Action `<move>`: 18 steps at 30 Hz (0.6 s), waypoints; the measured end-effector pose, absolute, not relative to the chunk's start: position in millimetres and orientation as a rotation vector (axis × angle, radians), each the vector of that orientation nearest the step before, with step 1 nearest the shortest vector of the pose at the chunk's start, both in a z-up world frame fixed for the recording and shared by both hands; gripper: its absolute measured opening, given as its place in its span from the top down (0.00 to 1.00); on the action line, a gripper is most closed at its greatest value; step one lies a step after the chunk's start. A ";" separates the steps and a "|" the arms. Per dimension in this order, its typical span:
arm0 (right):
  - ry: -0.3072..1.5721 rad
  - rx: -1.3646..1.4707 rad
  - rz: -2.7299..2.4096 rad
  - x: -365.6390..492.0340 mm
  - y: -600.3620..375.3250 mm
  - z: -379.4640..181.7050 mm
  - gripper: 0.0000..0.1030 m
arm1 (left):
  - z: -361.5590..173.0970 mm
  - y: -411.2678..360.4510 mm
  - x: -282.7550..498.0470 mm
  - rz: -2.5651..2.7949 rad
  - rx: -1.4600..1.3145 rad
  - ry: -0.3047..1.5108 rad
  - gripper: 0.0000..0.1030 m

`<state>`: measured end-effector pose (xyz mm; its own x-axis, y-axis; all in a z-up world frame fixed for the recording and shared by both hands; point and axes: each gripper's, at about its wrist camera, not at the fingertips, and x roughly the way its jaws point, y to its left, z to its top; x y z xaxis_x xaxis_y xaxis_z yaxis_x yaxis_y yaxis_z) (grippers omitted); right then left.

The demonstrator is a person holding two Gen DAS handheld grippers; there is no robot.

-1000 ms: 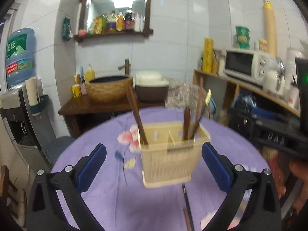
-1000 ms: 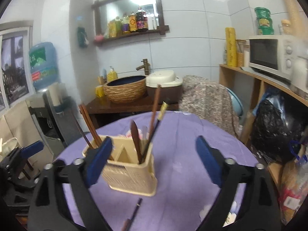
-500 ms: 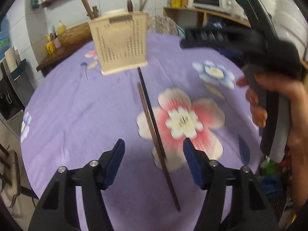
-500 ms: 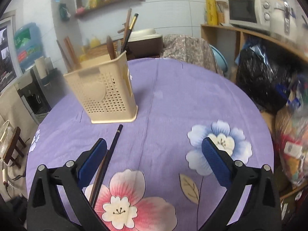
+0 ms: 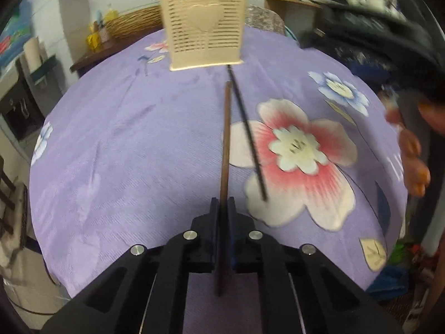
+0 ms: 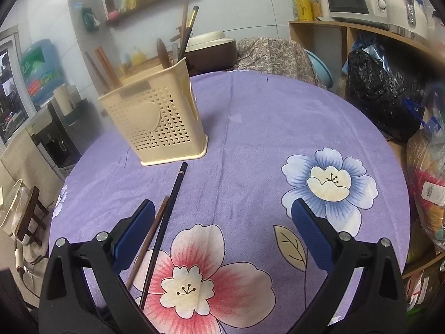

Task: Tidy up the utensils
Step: 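Grasp the last brown chopstick on the cloth with the left tool, then grasp the last black gold-banded chopstick with the right tool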

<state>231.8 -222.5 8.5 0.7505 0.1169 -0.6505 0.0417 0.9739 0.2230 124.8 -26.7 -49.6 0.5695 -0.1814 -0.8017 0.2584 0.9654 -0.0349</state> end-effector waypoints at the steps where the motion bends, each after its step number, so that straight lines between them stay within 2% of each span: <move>1: 0.731 0.228 0.044 233.6 -220.2 6.9 0.06 | -49.5 -20.4 130.6 -0.242 0.069 0.931 0.93; 9: 0.823 0.227 0.093 262.7 -194.6 -11.3 0.25 | -51.1 30.7 172.7 -0.150 -0.072 0.955 0.93; 11: 0.852 0.213 0.109 273.8 -181.8 -17.1 0.36 | -50.8 30.9 172.8 -0.149 -0.078 0.960 0.92; 13: 0.871 0.191 0.112 284.2 -167.4 -21.2 0.40 | -47.9 29.9 171.8 -0.160 -0.074 0.949 0.85; 15: 0.885 0.174 0.112 294.5 -157.0 -25.2 0.45 | -41.3 27.1 173.0 -0.169 -0.054 0.911 0.52; 16: 0.893 0.166 0.111 298.5 -153.4 -27.7 0.47 | -38.4 27.6 175.7 -0.170 -0.044 0.894 0.48; 18: 0.915 0.151 0.104 310.3 -144.4 -33.3 0.51 | -30.9 27.8 186.4 -0.166 -0.027 0.856 0.47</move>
